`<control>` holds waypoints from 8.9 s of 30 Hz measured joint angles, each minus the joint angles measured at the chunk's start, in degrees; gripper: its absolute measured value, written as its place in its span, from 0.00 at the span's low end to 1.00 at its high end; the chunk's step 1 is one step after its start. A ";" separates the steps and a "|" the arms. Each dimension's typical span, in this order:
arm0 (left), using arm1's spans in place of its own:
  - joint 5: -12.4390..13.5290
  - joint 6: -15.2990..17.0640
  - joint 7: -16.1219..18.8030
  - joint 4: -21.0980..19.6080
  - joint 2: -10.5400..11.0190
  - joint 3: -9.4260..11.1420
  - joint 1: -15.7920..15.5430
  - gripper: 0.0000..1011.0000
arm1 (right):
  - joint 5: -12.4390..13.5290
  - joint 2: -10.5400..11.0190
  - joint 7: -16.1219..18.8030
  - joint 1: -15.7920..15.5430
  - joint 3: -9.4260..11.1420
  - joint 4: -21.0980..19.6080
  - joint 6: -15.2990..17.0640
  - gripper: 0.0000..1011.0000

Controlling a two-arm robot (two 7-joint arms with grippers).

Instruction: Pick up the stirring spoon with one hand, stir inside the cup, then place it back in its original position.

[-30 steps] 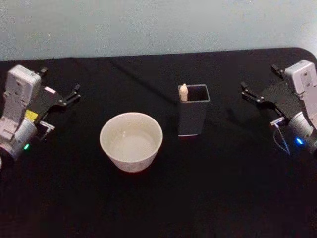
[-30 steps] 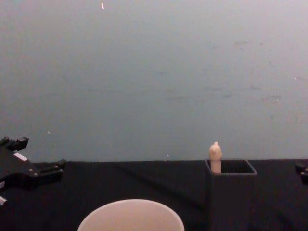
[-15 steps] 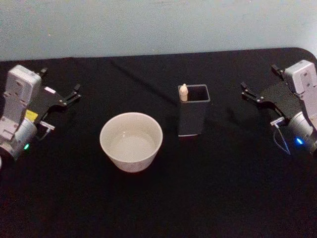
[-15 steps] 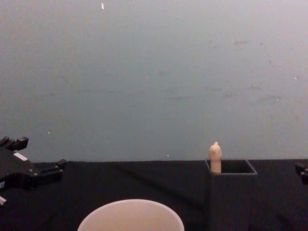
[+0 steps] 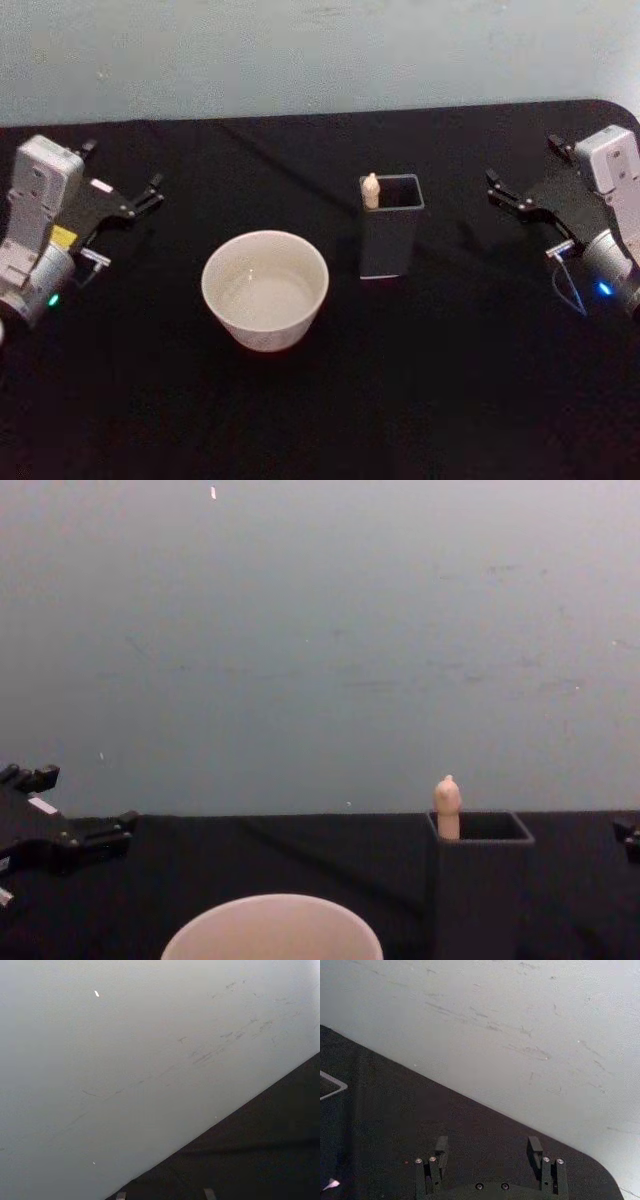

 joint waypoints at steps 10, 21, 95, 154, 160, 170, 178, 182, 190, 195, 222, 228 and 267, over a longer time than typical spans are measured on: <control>0.00 0.00 0.00 0.00 0.00 0.00 0.00 0.99 | 0.80 0.09 1.77 -1.10 1.22 -1.14 0.00 0.99; 0.00 0.00 0.00 0.00 0.00 0.00 0.00 0.99 | 7.61 2.36 9.10 -6.69 4.46 -9.10 0.97 0.99; 0.00 0.00 0.00 0.00 0.00 0.00 0.00 0.99 | 3.54 -12.02 27.35 1.93 0.73 -2.01 3.52 0.99; 0.00 0.00 0.00 0.00 0.00 0.00 0.00 0.99 | 3.43 -11.58 27.00 0.79 4.53 -4.93 2.24 0.16; 0.00 0.00 0.00 0.00 0.00 0.00 0.00 0.99 | 4.77 -11.46 27.31 0.37 5.69 -6.09 2.44 0.16; 0.00 0.00 0.00 0.00 0.00 0.00 0.00 0.99 | 6.84 -10.76 27.85 -0.71 6.90 -9.02 2.43 0.16; 0.00 0.00 0.00 0.00 0.00 0.00 0.00 0.99 | 7.20 -10.45 27.75 -1.02 7.39 -10.50 1.72 0.16; 0.00 0.00 0.00 0.00 0.00 0.00 0.00 0.99 | 7.12 -10.46 27.37 -0.69 7.59 -10.85 1.37 0.16; 0.00 0.00 0.00 0.00 0.00 0.00 0.00 0.99 | 7.02 -10.53 27.05 -0.05 8.33 -11.93 0.58 0.16; 0.00 0.00 0.00 0.00 0.00 0.00 0.00 0.99 | 7.40 -10.48 27.15 0.05 8.70 -12.79 0.15 0.16; 0.00 0.00 0.00 0.00 0.00 0.00 0.00 0.99 | 10.99 -13.13 32.46 2.39 2.51 -11.40 -1.31 0.16; 0.00 0.00 0.00 0.00 0.00 0.00 0.00 0.99 | 11.84 -14.07 34.22 3.06 -0.02 -8.92 -2.33 0.16; 0.00 0.00 0.00 0.00 0.00 0.00 0.00 0.99 | 10.33 -14.40 36.60 2.08 -5.72 -2.12 -3.13 0.16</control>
